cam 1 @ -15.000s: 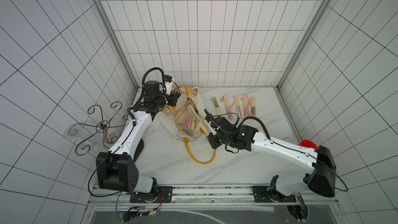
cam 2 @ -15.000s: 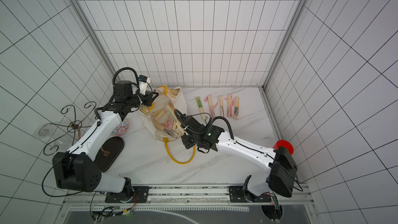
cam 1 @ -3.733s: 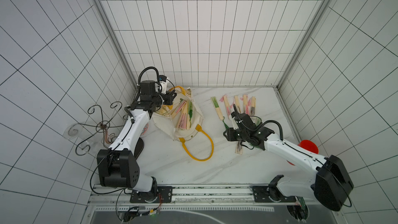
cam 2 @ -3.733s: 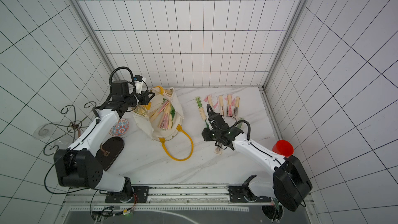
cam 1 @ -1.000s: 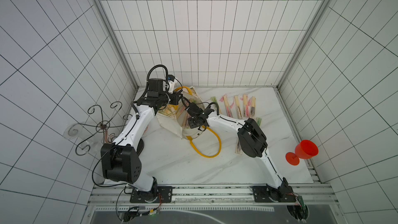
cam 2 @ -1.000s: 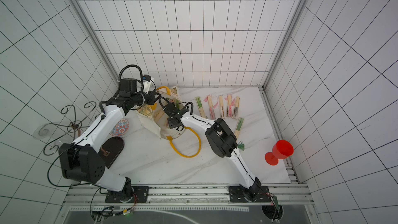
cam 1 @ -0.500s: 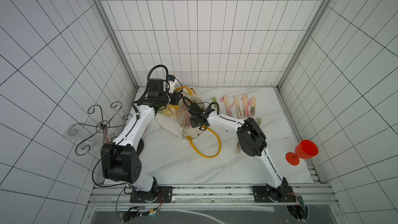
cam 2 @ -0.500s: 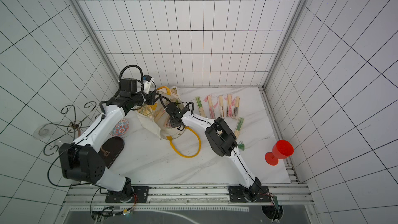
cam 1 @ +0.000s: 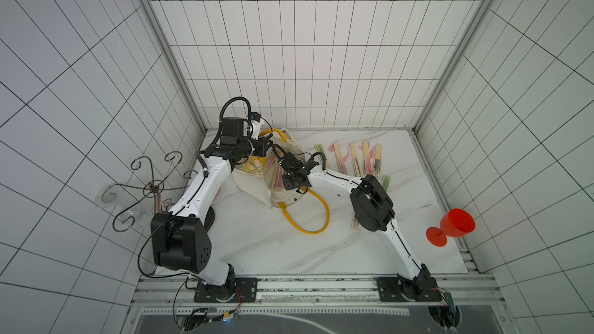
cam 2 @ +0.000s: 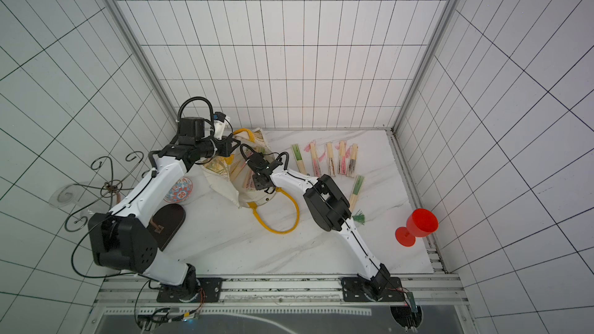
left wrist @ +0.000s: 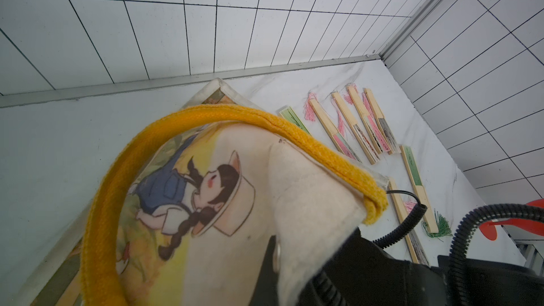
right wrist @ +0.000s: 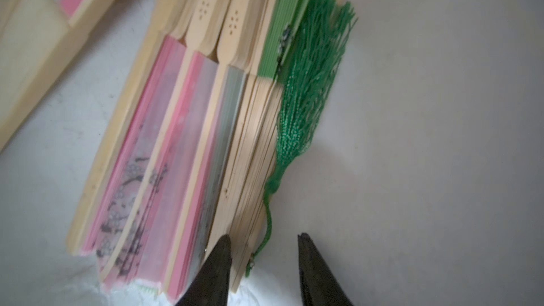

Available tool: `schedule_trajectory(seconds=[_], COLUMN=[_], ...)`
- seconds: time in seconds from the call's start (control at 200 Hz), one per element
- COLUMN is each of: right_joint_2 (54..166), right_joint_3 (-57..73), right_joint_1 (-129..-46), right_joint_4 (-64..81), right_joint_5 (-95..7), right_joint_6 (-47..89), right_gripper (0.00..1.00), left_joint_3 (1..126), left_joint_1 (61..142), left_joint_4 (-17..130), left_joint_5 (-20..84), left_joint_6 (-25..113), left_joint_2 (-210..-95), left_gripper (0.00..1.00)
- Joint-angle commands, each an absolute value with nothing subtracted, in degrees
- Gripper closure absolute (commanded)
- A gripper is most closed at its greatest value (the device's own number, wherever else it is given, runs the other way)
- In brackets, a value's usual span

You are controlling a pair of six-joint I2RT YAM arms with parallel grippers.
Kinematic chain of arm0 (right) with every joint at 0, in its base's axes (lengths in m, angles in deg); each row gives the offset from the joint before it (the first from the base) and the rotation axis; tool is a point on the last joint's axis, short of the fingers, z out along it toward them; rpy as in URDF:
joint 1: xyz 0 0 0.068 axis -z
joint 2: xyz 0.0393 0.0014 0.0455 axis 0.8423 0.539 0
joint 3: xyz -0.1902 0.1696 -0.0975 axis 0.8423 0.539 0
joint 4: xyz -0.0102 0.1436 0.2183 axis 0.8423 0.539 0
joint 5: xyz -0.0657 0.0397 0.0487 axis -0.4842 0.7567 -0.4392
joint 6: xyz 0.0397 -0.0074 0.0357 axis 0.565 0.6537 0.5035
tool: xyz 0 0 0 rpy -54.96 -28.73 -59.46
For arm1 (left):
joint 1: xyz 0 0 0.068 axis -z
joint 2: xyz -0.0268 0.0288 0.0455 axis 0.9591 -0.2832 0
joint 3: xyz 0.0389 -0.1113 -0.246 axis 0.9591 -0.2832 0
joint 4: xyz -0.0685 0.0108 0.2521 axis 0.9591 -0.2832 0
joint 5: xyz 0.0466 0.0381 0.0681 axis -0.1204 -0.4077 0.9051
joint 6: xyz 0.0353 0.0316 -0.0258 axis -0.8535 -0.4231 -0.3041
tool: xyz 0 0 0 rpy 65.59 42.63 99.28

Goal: Take out the folding fans from the tote bags
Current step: Pick up the folding fan from the canvas bag.

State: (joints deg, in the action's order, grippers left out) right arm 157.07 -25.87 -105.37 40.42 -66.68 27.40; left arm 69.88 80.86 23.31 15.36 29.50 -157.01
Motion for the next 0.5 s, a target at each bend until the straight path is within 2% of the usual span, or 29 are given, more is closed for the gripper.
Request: schedule_trajectory(seconds=[0.0, 0.495], right_joint_2=[158.8, 156.5], right_joint_3=[-30.5, -29.7], right_joint_1=[-104.6, -103.8], right_joint_4=[41.6, 39.3], right_joint_5=[-63.5, -59.7], right_joint_6=[28.9, 30.0], right_gripper=[0.61, 0.61], left_joint_3=[71.4, 71.4], left_joint_1=[80.9, 80.9], left_joint_4=[24.3, 24.4], left_joint_5=[13.9, 14.2], left_joint_6=[29.2, 29.2], left_joint_2=[-157.4, -157.5], left_gripper=[1.0, 1.0])
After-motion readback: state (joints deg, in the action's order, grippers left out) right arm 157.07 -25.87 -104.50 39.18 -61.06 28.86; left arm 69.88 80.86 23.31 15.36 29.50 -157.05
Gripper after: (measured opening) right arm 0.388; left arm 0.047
